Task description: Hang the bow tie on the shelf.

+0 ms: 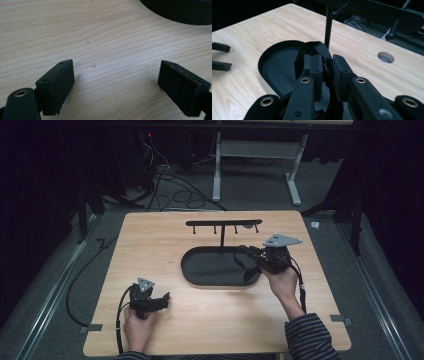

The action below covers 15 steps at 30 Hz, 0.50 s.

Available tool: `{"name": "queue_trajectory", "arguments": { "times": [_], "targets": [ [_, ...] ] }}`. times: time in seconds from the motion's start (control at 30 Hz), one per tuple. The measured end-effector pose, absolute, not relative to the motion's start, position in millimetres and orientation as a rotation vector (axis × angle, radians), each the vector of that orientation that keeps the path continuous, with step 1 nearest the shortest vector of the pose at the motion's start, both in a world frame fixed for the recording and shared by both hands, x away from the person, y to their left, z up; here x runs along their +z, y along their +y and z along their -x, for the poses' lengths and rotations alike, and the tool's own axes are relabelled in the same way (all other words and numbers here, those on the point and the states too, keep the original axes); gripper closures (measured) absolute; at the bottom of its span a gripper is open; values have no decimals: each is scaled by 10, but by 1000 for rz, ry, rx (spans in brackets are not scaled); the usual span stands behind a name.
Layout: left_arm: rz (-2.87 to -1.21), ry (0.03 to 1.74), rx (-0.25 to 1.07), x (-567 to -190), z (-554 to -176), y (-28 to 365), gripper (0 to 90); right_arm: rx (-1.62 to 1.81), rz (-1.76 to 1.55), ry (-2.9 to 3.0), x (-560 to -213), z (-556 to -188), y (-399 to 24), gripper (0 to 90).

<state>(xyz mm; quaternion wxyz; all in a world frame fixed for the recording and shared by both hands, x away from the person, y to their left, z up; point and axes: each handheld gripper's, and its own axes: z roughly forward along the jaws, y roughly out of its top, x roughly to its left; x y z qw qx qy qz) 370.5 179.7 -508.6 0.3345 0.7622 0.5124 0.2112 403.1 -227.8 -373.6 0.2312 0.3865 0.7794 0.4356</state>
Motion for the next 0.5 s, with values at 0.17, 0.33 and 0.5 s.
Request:
{"name": "queue_trajectory", "arguments": {
  "times": [0.17,0.33,0.5],
  "targets": [
    [-1989,1337,551,-5086,-3705,1797,142,1207,-1068,2137,-3714,-4069,-2264,806],
    [-1988,1337,551,-5086,-3705,1797,142,1217,-1077,2131,-3680,-4110,-2257,806],
    [-1989,1337,551,-5086,-3705,1797,142,1231,-1072,2118,-3642,-4155,-2244,805]
  ]
}}
